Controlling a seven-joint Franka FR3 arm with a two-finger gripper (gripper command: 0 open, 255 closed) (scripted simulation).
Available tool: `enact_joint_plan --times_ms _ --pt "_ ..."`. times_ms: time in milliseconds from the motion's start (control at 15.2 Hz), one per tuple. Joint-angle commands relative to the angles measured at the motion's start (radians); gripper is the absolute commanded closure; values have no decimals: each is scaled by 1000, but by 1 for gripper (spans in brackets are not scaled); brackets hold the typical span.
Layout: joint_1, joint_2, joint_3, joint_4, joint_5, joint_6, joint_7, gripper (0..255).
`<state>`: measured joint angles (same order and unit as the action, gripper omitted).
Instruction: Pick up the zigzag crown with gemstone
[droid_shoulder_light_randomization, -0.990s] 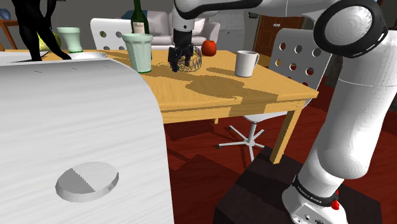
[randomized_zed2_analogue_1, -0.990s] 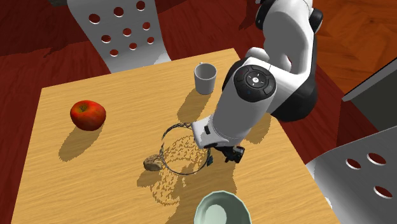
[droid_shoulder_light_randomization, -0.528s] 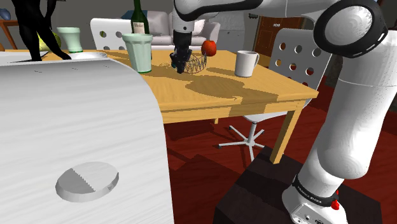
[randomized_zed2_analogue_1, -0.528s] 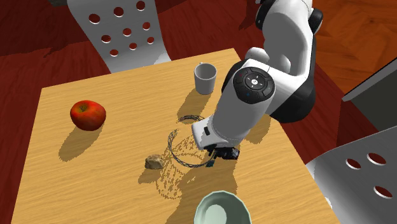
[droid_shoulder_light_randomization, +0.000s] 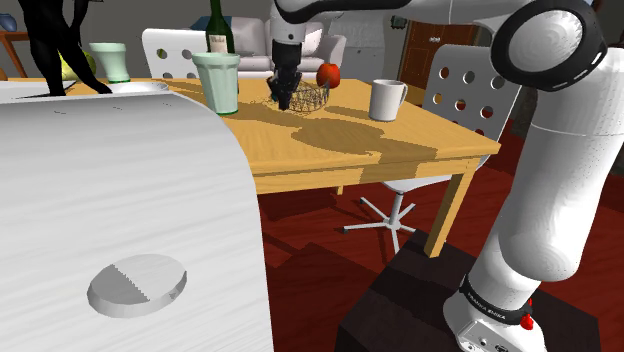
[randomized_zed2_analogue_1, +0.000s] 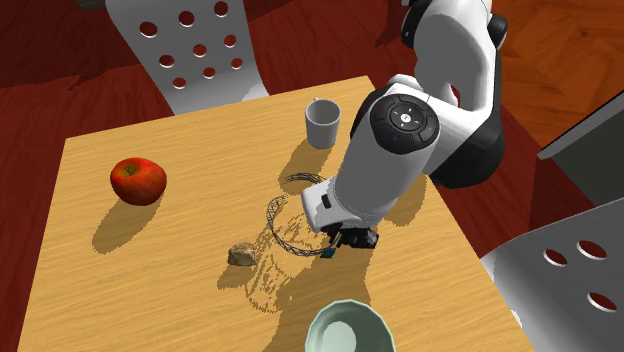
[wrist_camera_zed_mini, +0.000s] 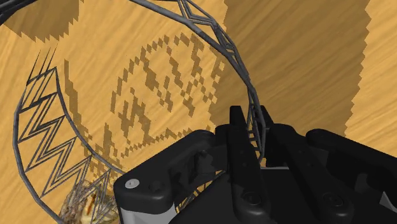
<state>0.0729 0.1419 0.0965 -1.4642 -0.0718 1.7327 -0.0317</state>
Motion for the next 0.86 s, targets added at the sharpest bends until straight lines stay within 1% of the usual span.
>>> enact_joint_plan --times_ms 0,660,792 --pt "1 9 0 38 -1 -30 -1 255" --pt "7 70 2 262 -7 -193 -7 255" --pt "8 71 2 266 -7 -196 -7 255"
